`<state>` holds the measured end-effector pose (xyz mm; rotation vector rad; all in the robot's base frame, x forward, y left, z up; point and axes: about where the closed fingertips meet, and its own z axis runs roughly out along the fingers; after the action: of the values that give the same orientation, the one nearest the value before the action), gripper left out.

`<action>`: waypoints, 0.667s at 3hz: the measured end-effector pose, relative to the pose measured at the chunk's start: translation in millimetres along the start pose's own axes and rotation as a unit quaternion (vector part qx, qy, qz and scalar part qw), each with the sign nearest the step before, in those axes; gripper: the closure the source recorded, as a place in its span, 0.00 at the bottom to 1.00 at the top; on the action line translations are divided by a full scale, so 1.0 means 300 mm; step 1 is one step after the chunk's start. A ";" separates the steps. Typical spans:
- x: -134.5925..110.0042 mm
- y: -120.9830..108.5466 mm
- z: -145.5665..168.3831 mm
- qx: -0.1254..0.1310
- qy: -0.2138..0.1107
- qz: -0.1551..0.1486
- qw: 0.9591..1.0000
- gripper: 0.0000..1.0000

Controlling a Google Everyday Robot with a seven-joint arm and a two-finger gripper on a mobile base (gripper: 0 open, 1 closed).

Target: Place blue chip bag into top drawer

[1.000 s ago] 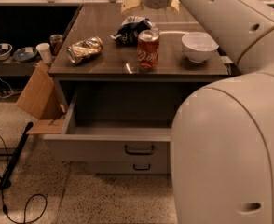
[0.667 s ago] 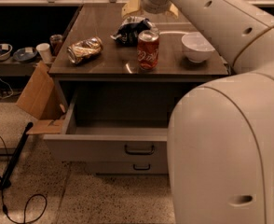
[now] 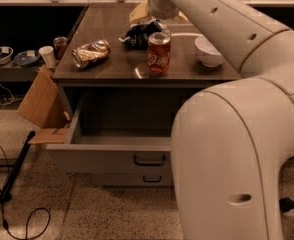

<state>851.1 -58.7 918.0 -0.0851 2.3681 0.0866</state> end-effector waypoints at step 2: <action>0.000 0.010 0.079 -0.007 0.003 -0.022 1.000 0.00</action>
Offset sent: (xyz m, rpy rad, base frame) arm 0.0265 0.0042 -0.0170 -0.0279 -0.0036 0.0584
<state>867.3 -53.7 901.2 -0.1428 2.3701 0.0815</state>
